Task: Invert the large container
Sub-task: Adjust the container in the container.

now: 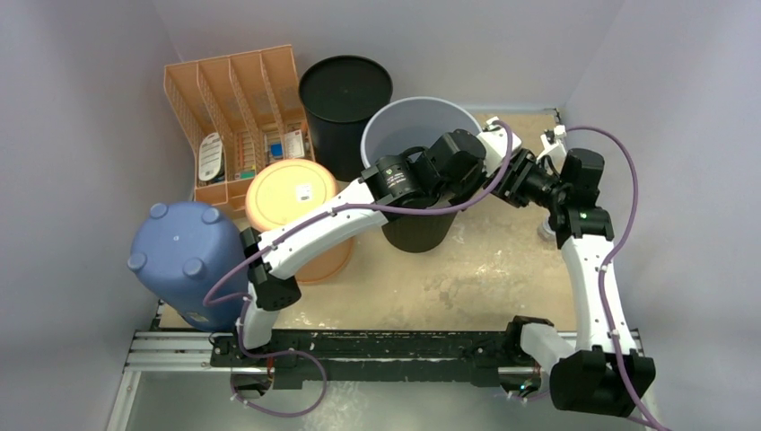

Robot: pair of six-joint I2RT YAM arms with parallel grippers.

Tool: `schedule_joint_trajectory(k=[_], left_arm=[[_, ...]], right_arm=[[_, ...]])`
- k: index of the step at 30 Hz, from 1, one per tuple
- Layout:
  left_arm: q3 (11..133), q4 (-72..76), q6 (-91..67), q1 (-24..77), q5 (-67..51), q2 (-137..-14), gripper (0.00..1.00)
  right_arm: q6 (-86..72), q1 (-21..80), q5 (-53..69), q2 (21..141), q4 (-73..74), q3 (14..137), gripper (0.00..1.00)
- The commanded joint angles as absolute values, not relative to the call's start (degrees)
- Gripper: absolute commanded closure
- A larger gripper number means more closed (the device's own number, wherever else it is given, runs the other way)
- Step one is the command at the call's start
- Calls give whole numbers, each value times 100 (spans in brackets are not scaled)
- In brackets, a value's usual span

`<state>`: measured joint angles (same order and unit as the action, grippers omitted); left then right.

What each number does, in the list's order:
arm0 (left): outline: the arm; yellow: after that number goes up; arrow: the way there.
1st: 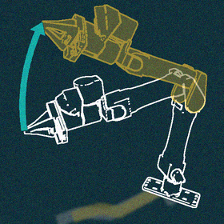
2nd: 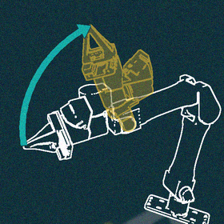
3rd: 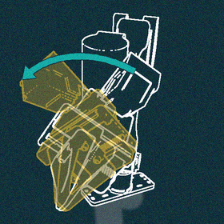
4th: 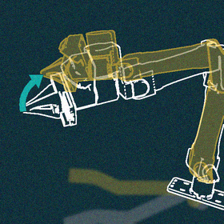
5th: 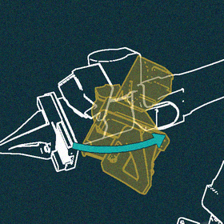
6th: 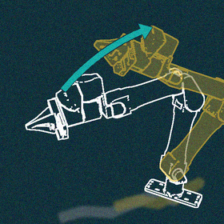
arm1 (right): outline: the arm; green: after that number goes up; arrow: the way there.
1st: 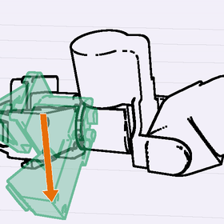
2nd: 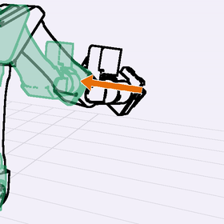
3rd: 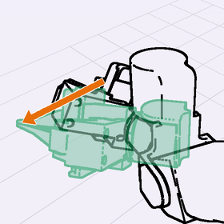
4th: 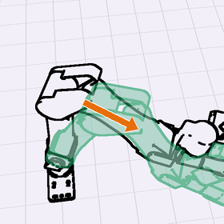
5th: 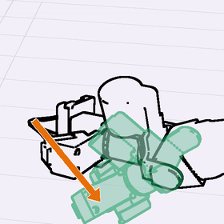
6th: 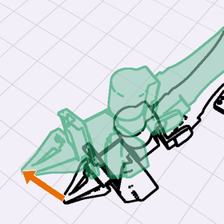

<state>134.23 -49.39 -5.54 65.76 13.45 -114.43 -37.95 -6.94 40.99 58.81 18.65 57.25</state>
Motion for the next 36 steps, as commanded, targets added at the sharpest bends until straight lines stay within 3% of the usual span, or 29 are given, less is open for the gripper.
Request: schedule_joint_trajectory(k=[1, 18, 26, 36], left_arm=[[13770, -3892, -921, 6636, 767, -11325, 100], [14578, -2958, -1548, 6636, -20, -11302, 100], [14343, -2639, -1623, 6614, 49, -10767, 100], [13869, -2224, -1819, 6469, -69, -10211, 100]], right_arm=[[-3698, -527, 3525, 5822, 1986, 6008, 51], [-3875, -127, 1952, 6114, 2234, 5339, 55], [-3893, -124, 1771, 6145, 2120, 4927, 56], [-3831, -124, 1686, 6111, 2259, 5272, 56]])
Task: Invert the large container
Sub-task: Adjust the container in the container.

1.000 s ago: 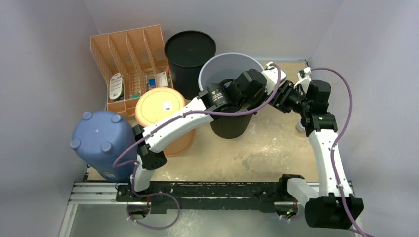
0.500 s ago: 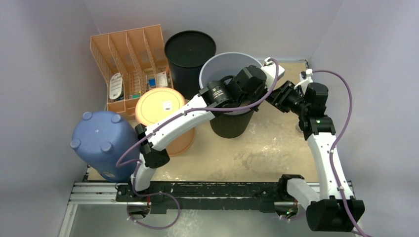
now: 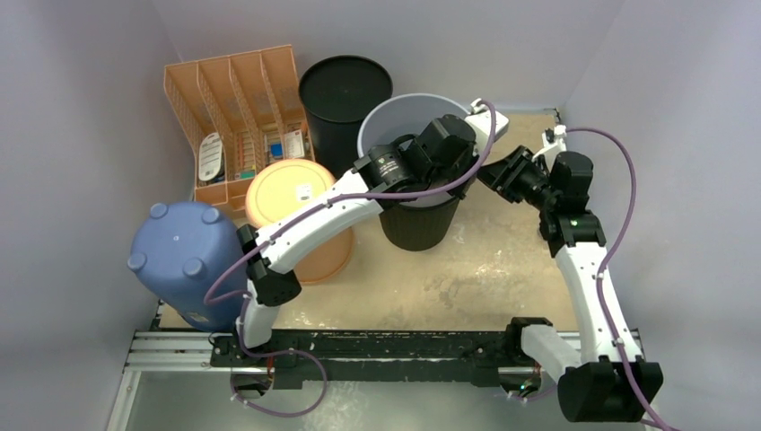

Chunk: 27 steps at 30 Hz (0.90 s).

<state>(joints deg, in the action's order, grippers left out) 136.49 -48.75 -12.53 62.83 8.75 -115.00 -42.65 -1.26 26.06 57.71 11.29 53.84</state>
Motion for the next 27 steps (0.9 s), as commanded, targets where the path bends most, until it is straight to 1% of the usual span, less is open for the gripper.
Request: schedule_joint_trajectory(k=[1, 4, 6, 11, 13, 16, 19, 27], left_arm=[[13802, -2202, -1826, 6457, -44, -10168, 100], [13563, -2116, -1825, 6383, 18, -10021, 100], [13318, -2034, -1817, 6315, 97, -9885, 100], [12686, -1770, -2090, 5795, 186, -9600, 100], [12275, -1443, -2418, 5455, 103, -9411, 100], [11759, -1015, -2774, 5166, 128, -9206, 100], [11541, -873, -3123, 4999, 210, -9206, 100], [10712, -98, -3935, 4729, 447, -9075, 100]], right_arm=[[-3784, -124, 1686, 6092, 2342, 5398, 56], [-3696, -129, 1725, 5988, 2575, 5904, 56], [-3696, -130, 1788, 5933, 2673, 6274, 53], [-3553, -132, 1773, 5892, 2864, 7149, 30], [-3478, -132, 1743, 5869, 2932, 7406, 25], [-3336, -132, 1509, 5804, 3078, 7697, 22], [-3154, -128, 1341, 5788, 3312, 7983, 21], [-2902, -132, 1935, 5736, 3099, 8170, 25]])
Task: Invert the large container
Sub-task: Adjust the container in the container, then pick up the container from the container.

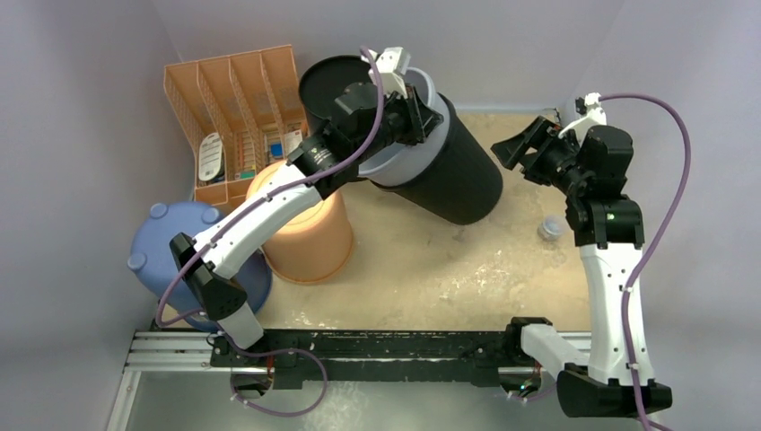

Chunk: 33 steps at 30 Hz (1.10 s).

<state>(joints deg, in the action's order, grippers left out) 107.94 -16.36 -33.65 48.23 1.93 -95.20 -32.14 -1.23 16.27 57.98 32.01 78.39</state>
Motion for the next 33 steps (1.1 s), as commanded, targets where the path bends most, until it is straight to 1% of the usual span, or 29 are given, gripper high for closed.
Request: schedule_joint_trajectory(k=[1, 6, 9, 12, 14, 16, 18, 20, 24, 26, 30, 32, 33], left_arm=[[10666, -12, -3990, 4722, 431, -9085, 100], [10434, 414, -4005, 4719, 409, -9087, 100], [9773, 1342, -4056, 4725, 555, -8856, 100], [9212, 2260, -3996, 4737, 442, -8771, 100], [8808, 2853, -3866, 4734, 321, -8742, 100], [8380, 3453, -3803, 4746, 282, -8702, 100], [7996, 3964, -3723, 4774, 300, -8660, 100], [7748, 4160, -3511, 4824, 298, -8657, 100], [7064, 4902, -3009, 5036, 17, -8626, 100], [6886, 5019, -2911, 5113, 22, -8588, 100], [6660, 5116, -2528, 5396, 152, -8497, 100], [6577, 5021, -1992, 5644, 368, -8416, 100], [6566, 4906, -1468, 5782, 442, -8397, 100]], right_arm=[[-2909, -132, 2102, 5727, 3023, 8150, 27], [-2985, -123, 2481, 5524, 2191, 7797, 37], [-3153, -91, 2653, 5655, 1775, 7731, 40], [-3142, 35, 2388, 5715, 1436, 7689, 40], [-3172, 67, 2363, 5489, 825, 7382, 41], [-3091, 97, 2266, 5180, 257, 7004, 44], [-2956, 109, 2102, 5033, 95, 6836, 48], [-2823, 106, 1938, 4903, 12, 6746, 51], [-2968, 107, 1519, 4364, -655, 6124, 51], [-3109, 106, 1637, 4447, -518, 6105, 50], [-2827, 116, 1999, 5415, 1063, 6960, 49], [-2665, 182, 1951, 5570, 1264, 7010, 50], [-2581, 229, 1845, 5576, 1315, 7014, 50]])
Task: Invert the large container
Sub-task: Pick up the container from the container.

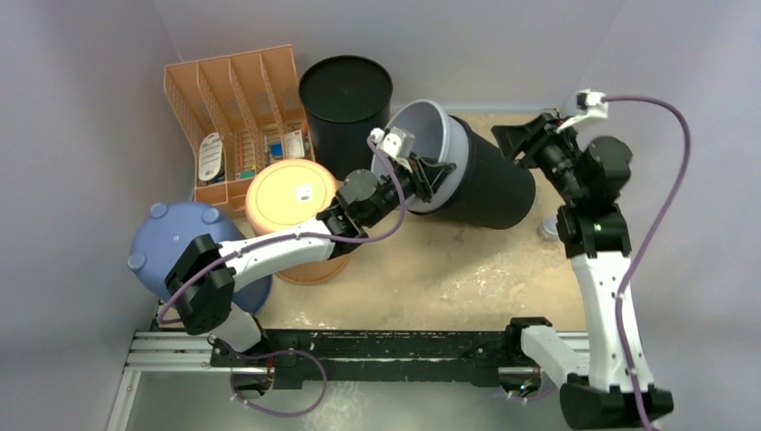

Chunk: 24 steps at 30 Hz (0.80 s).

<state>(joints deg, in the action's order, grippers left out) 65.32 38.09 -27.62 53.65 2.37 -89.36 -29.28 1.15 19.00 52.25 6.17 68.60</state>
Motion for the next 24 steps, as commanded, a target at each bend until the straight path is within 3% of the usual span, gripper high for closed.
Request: schedule_joint_trajectory(k=[1, 8, 15, 24], left_arm=[[6558, 4752, -1025, 5931, 485, -8386, 100], [6492, 4204, 523, 6343, 697, -8292, 100], [6699, 4117, 1964, 6952, 1908, -8546, 100], [7203, 5222, 1832, 7295, 3784, -9302, 100]], right_arm=[[-2476, 275, 1744, 5604, 1438, 7086, 51], [-1565, 356, 1323, 6047, 2876, 8065, 52], [-1092, 475, 1335, 6173, 4109, 8955, 52], [-1212, 695, 760, 6315, 4630, 9195, 50]])
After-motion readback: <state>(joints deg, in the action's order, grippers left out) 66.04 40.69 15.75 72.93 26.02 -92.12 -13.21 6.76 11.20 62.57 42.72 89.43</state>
